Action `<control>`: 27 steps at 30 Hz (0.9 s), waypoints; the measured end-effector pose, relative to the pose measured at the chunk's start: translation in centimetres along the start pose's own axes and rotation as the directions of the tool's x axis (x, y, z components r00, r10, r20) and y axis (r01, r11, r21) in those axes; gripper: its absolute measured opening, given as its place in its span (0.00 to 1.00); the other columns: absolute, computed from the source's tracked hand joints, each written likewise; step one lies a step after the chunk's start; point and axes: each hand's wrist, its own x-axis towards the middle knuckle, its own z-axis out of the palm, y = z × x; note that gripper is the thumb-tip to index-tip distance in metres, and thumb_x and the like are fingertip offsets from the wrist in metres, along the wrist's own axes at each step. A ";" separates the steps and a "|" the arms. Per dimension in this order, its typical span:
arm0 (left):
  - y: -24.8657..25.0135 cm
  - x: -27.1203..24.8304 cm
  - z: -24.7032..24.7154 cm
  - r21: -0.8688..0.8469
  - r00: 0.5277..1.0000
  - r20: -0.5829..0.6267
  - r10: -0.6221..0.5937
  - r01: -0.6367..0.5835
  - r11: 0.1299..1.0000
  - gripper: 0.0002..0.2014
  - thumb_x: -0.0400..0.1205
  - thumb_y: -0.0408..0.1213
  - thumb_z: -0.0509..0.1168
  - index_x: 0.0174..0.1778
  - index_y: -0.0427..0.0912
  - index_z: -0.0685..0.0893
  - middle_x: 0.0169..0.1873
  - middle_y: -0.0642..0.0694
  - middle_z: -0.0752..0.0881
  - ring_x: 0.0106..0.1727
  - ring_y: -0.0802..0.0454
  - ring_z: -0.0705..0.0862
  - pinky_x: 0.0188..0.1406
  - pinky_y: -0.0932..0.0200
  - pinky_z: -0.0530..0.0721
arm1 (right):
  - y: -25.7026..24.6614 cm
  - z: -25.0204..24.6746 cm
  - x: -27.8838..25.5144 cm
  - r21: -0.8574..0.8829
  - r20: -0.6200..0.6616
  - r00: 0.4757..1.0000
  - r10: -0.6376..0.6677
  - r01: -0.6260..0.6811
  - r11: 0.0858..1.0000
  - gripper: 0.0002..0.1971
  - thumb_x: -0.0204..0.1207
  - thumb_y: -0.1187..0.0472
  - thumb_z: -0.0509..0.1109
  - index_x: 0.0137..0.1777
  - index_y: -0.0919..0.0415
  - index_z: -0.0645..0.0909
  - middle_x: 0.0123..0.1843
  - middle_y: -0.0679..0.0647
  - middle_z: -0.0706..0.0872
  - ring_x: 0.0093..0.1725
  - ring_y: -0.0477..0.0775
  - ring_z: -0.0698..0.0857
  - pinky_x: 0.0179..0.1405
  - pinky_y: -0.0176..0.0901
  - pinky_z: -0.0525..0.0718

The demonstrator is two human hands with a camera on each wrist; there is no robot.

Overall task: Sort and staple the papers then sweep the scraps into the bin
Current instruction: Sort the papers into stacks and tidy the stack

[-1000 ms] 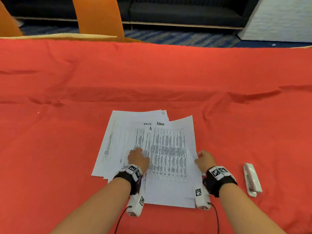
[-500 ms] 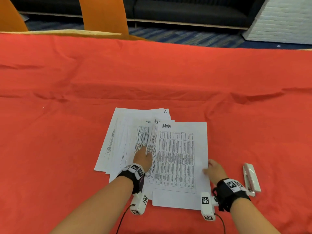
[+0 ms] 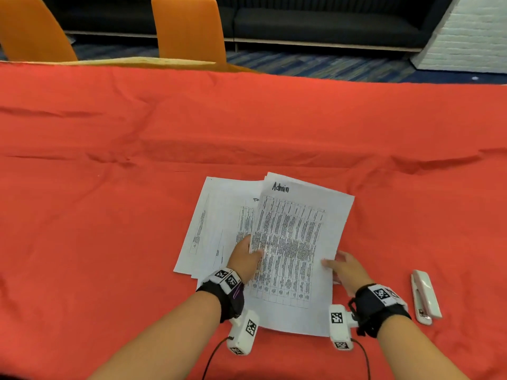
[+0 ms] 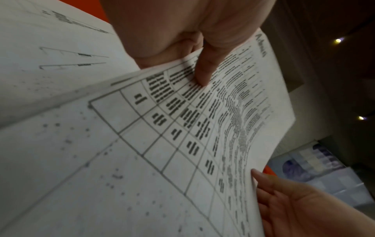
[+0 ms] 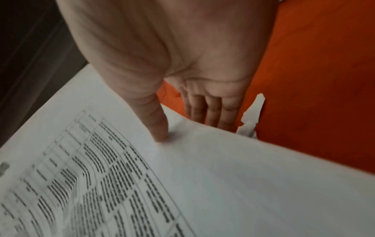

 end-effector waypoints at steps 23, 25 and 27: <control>-1.5 2.8 -2.6 0.437 0.955 -0.295 0.030 0.107 0.893 0.18 0.85 0.32 0.56 0.71 0.36 0.70 0.55 0.36 0.83 0.47 0.43 0.82 0.43 0.55 0.79 | 1.7 -3.5 1.2 -0.024 -0.152 0.988 -0.016 0.012 1.000 0.18 0.76 0.76 0.67 0.66 0.70 0.80 0.59 0.64 0.86 0.57 0.65 0.86 0.64 0.58 0.81; -1.2 2.2 -3.0 0.355 0.958 -0.286 0.032 0.075 0.932 0.18 0.85 0.30 0.55 0.72 0.37 0.70 0.52 0.35 0.84 0.41 0.46 0.80 0.40 0.57 0.78 | 1.4 -3.3 1.2 -0.002 -0.133 0.991 -0.011 0.011 1.000 0.18 0.76 0.77 0.66 0.66 0.69 0.80 0.59 0.64 0.86 0.57 0.65 0.85 0.65 0.60 0.80; -1.1 1.7 -3.5 0.253 0.966 -0.258 0.028 0.040 0.967 0.21 0.86 0.30 0.55 0.76 0.39 0.68 0.65 0.35 0.80 0.52 0.45 0.81 0.47 0.60 0.75 | 1.0 -3.0 1.3 0.025 -0.101 0.995 -0.004 0.007 1.000 0.16 0.77 0.77 0.65 0.63 0.66 0.81 0.59 0.65 0.86 0.59 0.67 0.85 0.66 0.63 0.80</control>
